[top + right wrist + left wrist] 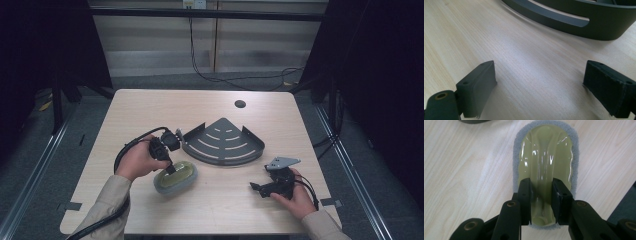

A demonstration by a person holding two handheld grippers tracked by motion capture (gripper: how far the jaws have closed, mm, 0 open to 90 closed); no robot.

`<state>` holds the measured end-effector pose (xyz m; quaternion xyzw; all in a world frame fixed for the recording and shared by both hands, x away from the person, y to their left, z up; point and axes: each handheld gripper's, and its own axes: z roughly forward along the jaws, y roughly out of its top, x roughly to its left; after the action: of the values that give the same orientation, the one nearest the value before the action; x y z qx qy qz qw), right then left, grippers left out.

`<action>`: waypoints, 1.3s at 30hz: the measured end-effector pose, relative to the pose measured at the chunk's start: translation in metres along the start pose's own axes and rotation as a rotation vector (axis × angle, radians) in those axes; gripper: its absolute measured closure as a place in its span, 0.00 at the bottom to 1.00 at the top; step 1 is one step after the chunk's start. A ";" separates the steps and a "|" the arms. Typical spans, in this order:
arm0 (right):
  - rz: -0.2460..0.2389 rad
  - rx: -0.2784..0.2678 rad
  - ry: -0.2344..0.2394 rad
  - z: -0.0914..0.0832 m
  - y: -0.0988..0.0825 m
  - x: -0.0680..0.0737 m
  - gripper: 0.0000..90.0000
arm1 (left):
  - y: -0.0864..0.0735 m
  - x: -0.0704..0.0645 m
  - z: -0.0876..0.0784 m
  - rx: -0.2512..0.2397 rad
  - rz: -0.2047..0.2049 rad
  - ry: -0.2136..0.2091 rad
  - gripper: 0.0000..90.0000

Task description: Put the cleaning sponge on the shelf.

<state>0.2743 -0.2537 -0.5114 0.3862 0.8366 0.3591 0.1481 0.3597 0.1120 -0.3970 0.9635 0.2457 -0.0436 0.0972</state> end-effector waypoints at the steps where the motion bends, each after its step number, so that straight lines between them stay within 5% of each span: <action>1: 0.000 0.000 0.000 0.000 0.000 0.000 0.11 | 0.001 0.002 -0.002 0.006 0.008 -0.005 0.79; 19: -0.001 -0.001 0.001 0.000 0.000 0.000 0.11 | 0.021 0.022 -0.035 -0.045 -0.095 -0.023 0.79; 39: -0.001 -0.001 0.001 0.000 0.000 0.000 0.11 | 0.049 0.038 -0.050 -0.065 -0.114 -0.009 0.79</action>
<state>0.2744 -0.2538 -0.5114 0.3856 0.8368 0.3595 0.1482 0.4186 0.0979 -0.3453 0.9441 0.3012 -0.0452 0.1266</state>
